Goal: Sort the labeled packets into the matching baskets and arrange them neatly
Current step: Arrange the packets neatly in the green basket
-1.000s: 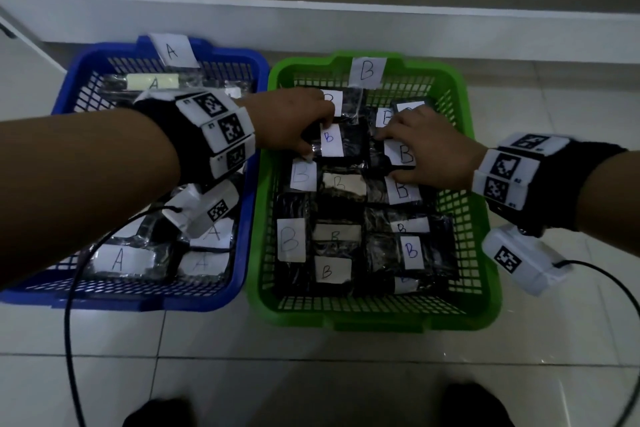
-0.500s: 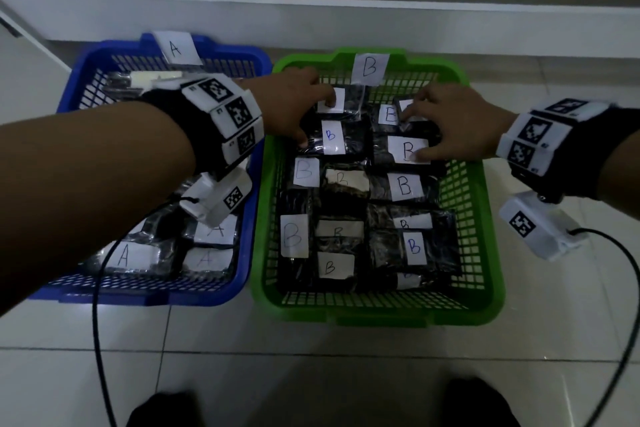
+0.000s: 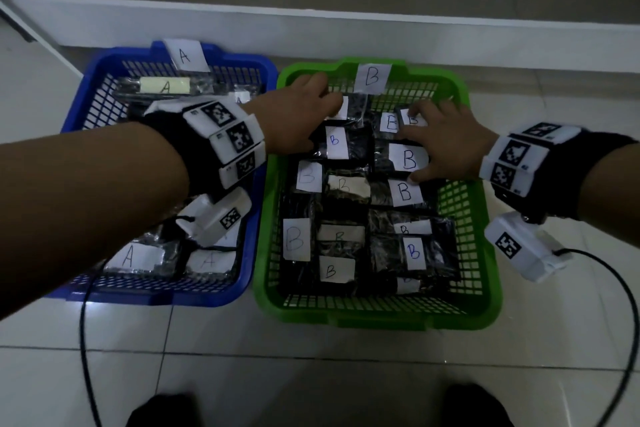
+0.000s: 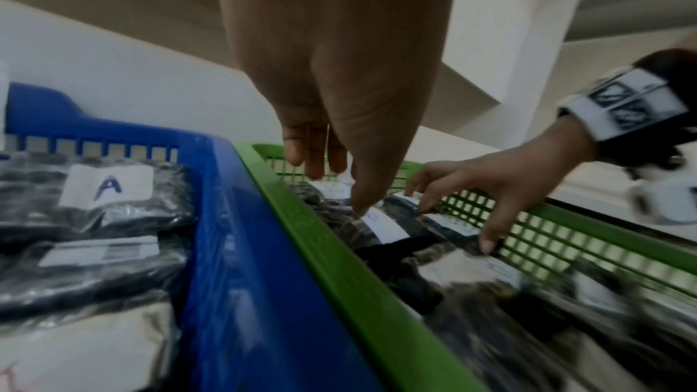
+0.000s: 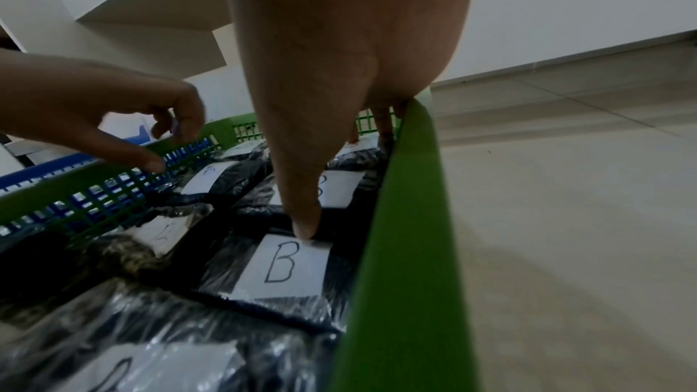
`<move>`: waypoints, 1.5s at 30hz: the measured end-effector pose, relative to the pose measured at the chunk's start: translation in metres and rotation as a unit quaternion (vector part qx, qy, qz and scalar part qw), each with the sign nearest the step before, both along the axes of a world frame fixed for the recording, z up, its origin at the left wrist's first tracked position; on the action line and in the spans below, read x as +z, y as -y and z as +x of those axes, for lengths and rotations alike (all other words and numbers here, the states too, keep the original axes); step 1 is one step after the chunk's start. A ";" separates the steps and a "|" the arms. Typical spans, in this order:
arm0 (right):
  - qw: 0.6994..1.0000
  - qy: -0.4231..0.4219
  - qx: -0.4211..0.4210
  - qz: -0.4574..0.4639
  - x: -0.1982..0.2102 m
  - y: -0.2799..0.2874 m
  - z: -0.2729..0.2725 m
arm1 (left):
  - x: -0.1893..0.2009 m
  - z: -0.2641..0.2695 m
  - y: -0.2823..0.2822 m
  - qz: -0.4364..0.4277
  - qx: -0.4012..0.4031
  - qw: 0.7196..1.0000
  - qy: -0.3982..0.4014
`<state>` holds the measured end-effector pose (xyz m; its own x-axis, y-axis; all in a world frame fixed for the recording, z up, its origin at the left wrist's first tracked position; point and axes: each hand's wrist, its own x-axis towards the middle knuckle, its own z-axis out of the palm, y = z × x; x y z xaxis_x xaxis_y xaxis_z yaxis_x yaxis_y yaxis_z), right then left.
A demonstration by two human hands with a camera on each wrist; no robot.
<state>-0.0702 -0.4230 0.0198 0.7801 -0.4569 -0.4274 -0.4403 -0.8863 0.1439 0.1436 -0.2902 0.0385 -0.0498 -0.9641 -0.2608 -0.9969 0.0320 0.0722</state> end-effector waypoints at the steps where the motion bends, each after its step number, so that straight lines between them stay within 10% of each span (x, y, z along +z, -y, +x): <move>1: 1.000 0.002 -0.001 0.003 0.000 0.000 -0.001 | 0.003 -0.002 -0.006 -0.007 -0.014 1.000 -0.011; 12: 0.994 0.059 0.016 0.092 0.010 -0.014 -0.011 | -0.006 -0.022 -0.063 0.128 -0.138 0.974 0.128; 35: 0.975 -0.011 0.019 0.221 0.009 -0.054 -0.013 | -0.004 -0.062 -0.090 0.101 -0.011 0.984 -0.148; 45: 0.977 0.030 -0.003 0.213 0.012 -0.051 -0.014 | -0.001 -0.054 -0.082 0.168 -0.011 0.976 -0.139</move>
<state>-0.0839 -0.3716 0.0314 0.8074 -0.2519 -0.5335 -0.4412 -0.8581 -0.2627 0.0895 -0.2078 0.0374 -0.1828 -0.8247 -0.5352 -0.9366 -0.0195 0.3500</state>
